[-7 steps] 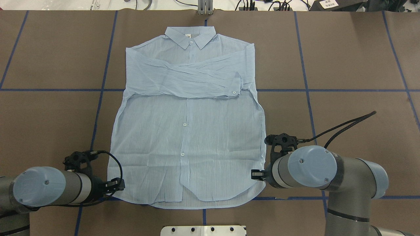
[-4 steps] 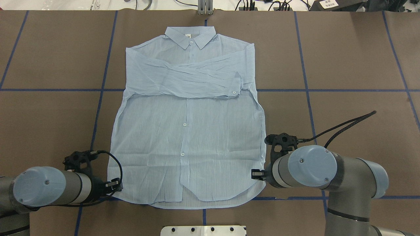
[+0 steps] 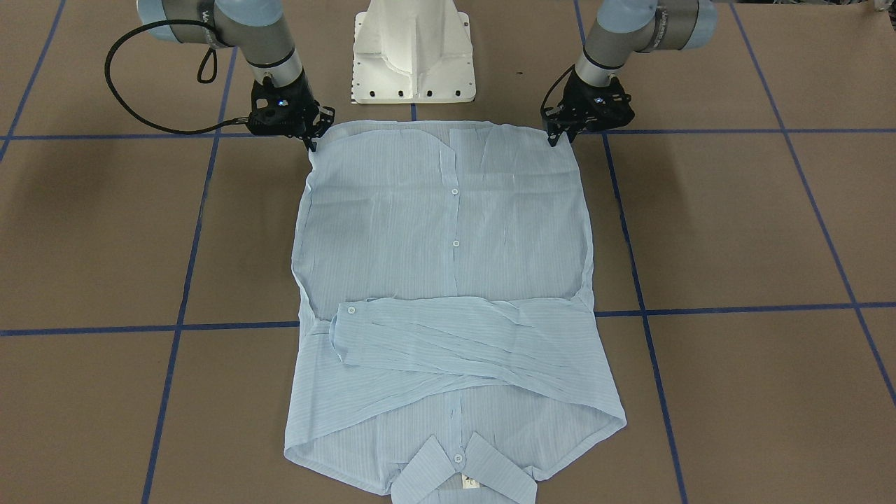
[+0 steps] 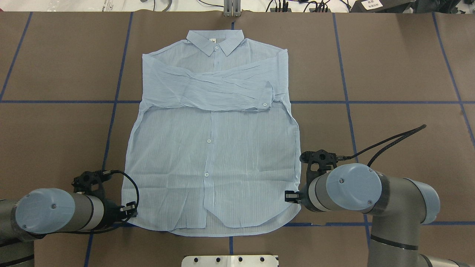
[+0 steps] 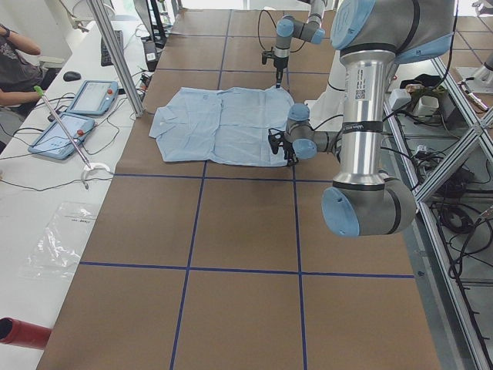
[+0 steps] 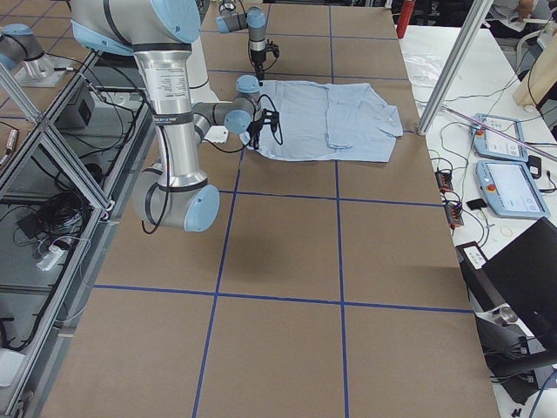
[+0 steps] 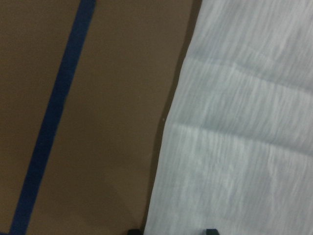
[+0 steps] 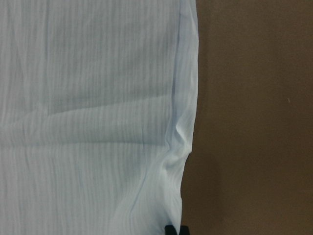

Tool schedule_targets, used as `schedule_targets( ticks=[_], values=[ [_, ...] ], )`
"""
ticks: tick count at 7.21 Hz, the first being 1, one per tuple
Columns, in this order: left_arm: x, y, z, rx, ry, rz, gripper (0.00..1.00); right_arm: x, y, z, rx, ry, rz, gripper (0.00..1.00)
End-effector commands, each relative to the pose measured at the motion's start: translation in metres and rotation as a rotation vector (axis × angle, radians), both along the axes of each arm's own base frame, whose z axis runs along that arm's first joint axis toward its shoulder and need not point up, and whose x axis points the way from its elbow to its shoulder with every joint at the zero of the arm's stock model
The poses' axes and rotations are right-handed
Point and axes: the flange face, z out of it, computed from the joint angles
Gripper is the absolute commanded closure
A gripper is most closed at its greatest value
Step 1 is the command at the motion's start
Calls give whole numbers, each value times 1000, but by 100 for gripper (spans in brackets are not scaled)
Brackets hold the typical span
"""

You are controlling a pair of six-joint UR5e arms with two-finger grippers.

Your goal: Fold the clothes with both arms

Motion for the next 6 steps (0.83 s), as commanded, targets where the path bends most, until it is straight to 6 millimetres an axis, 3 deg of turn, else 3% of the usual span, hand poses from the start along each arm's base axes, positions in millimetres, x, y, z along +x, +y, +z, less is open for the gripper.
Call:
schedule_targets(
  ticks=[1, 2, 4, 6],
  values=[
    [0, 0, -2, 1, 4, 0, 77, 0, 0, 0, 0, 0, 0, 100],
    [1, -1, -5, 1, 8, -2, 100, 0, -1, -1, 2, -2, 1, 100],
    [-7, -3, -15, 4, 30, -6, 100, 7, -9, -2, -9, -8, 8, 100],
    [-20, -1, -38, 3, 33, 10, 100, 27, -27, -13, -41, -43, 14, 100]
  ],
)
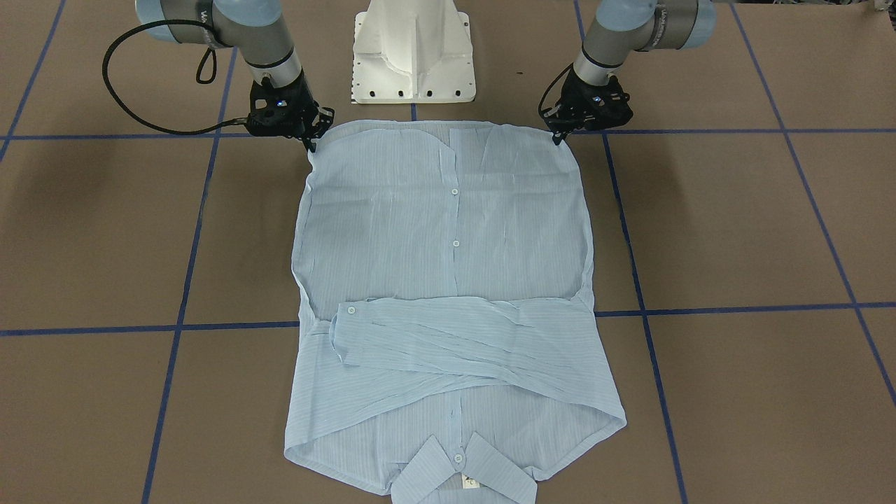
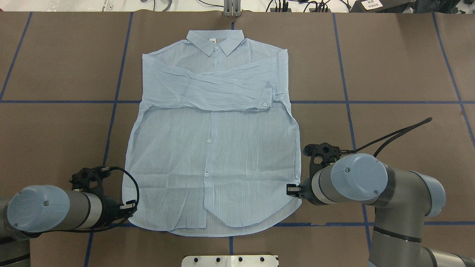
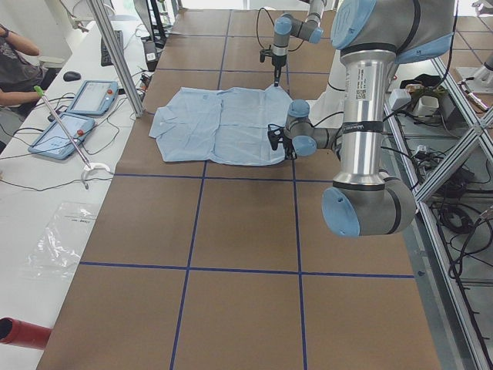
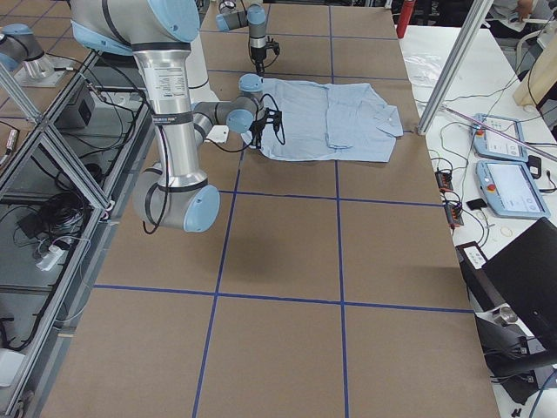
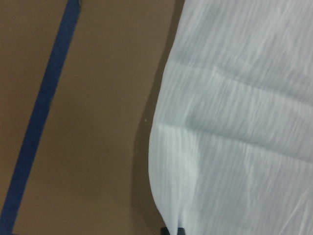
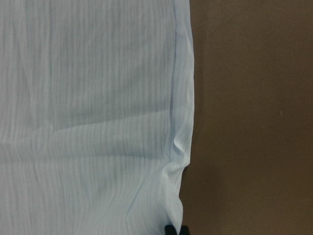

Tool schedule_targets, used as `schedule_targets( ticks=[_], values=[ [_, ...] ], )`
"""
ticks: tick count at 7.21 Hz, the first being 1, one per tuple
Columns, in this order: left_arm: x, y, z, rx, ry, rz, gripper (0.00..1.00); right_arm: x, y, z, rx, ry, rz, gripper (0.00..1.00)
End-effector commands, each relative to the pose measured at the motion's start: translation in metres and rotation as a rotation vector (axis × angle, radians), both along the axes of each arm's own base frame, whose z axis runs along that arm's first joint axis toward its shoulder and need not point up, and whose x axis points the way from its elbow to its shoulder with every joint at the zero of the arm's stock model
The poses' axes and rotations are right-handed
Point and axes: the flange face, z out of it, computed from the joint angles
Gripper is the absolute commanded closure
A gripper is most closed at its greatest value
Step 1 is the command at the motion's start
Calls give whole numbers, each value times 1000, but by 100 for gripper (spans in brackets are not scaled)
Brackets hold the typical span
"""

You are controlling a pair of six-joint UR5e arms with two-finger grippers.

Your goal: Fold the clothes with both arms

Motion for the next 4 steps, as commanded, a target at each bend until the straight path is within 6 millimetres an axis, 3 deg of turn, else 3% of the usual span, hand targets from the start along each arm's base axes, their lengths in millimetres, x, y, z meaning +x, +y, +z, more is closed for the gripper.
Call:
schedule_targets(
  ticks=[1, 4],
  values=[
    [-9, 5, -22, -15, 1, 37, 100, 17, -13, -10, -21, -33, 5, 100],
    [-16, -6, -22, 41, -4, 55, 100, 27, -24, -12, -30, -42, 10, 100]
  ],
)
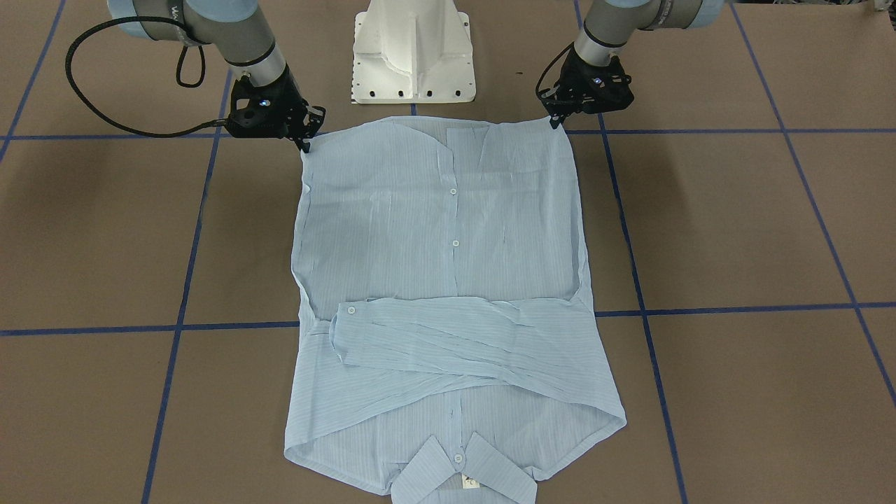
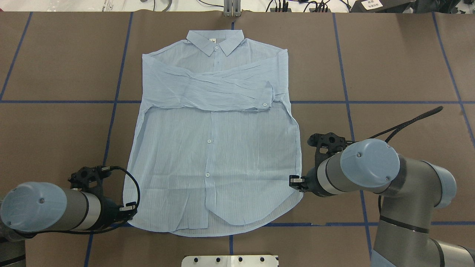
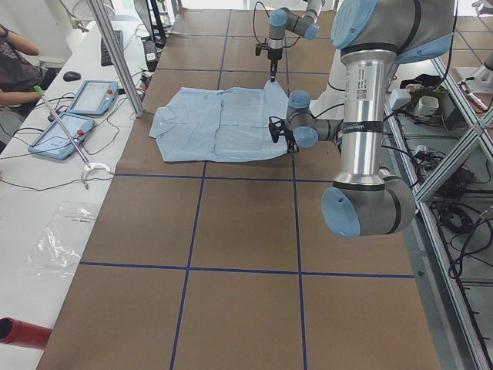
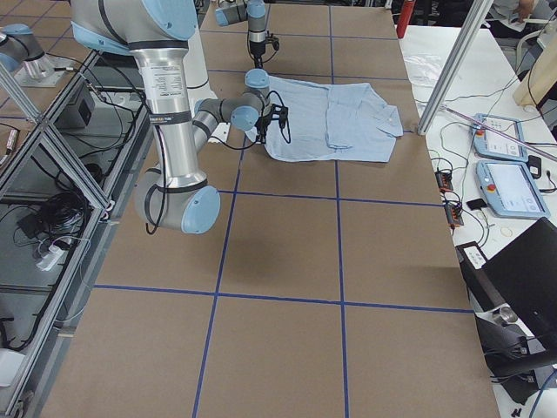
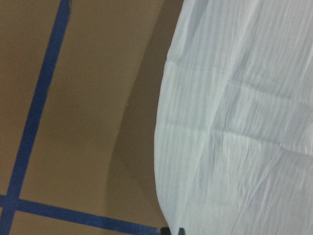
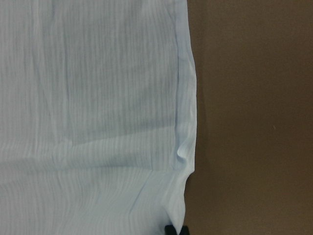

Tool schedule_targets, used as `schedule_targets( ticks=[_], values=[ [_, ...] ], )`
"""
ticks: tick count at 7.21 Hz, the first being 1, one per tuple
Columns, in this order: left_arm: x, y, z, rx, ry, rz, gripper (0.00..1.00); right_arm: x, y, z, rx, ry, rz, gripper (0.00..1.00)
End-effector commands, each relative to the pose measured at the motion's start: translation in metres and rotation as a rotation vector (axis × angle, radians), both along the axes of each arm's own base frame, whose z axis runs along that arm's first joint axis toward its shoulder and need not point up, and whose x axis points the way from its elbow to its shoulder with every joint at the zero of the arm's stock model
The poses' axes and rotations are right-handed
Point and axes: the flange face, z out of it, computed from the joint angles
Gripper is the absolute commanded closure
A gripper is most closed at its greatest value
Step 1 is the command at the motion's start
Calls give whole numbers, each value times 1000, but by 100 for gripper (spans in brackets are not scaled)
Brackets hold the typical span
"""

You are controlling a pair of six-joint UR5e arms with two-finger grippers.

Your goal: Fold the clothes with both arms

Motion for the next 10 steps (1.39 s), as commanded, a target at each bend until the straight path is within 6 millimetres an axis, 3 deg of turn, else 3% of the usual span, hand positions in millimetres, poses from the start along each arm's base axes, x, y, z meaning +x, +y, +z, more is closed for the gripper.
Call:
schedule_targets(
  ticks=[1, 10],
  values=[
    [-6, -10, 0, 45, -4, 14, 100, 9, -11, -1, -4, -7, 2, 100],
    [-28, -48, -5, 111, 15, 3, 100, 38, -49, -2, -6, -22, 30, 100]
  ],
)
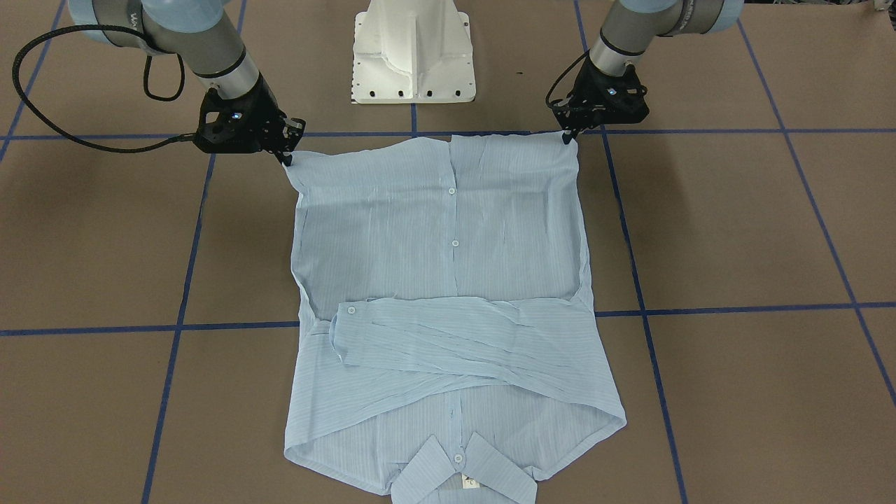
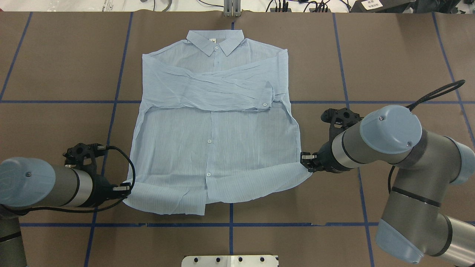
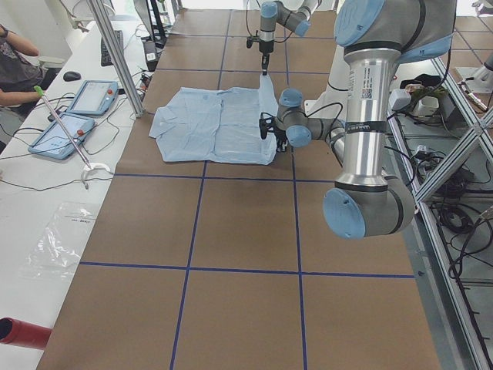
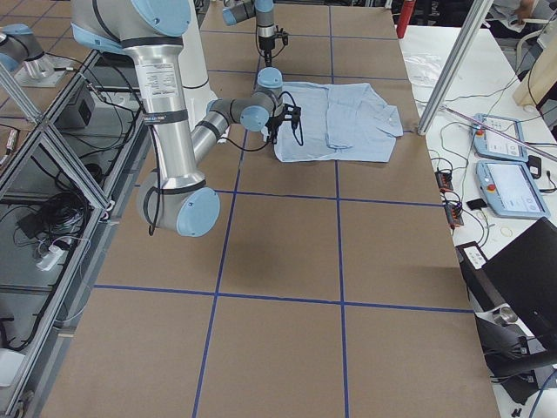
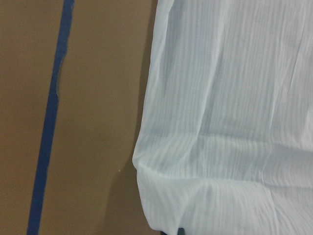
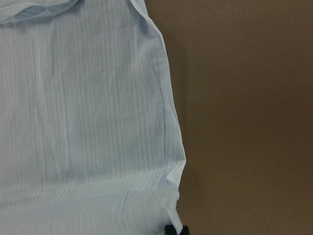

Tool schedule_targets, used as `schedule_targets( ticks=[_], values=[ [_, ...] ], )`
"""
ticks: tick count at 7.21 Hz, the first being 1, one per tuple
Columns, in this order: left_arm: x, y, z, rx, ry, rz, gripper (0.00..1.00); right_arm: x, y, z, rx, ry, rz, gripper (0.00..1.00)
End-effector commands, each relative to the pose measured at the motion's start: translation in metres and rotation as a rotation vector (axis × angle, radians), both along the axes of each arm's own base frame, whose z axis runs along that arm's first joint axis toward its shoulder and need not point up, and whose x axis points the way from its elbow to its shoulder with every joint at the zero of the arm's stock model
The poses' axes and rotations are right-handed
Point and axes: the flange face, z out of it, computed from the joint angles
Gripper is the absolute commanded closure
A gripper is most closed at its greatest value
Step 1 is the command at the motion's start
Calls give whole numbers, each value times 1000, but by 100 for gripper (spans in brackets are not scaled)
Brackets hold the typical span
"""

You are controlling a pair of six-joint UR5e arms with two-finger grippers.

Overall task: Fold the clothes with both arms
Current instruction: 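Lift the hem with both grippers and fold it over onto the collar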

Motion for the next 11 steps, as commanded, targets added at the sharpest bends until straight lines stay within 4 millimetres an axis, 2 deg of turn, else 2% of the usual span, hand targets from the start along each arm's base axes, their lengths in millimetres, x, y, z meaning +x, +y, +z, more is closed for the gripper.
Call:
schedule_targets(
  ticks=[1, 2, 3, 4, 5, 6, 7, 8, 11],
  values=[
    [-11, -20, -13, 5, 34, -38, 100, 6, -13, -12, 15, -19, 25, 100],
    [-24, -44, -26, 6, 65, -80, 100, 9, -33, -27, 25, -37, 61, 100],
    [-42, -77, -45, 0, 106, -123, 100, 15, -51, -30, 19, -40, 85, 100],
    [-47, -101, -51, 4, 118, -123, 100, 24, -67, -33, 21, -43, 115, 100],
    [-55, -123, -49, 29, 105, -142, 100, 29, -84, -35, 13, -43, 144, 100],
    [-60, -146, -37, 50, 78, -158, 100, 44, -107, -25, -2, -24, 189, 100],
    [-60, -170, -37, 50, 73, -188, 100, 44, -129, -31, -1, -23, 214, 100],
    [-63, -189, -40, 51, 72, -216, 100, 34, -156, -40, -8, -21, 231, 100],
    [-65, -245, -53, 49, 66, -280, 100, 27, -217, -46, 5, -37, 286, 100]
  ],
)
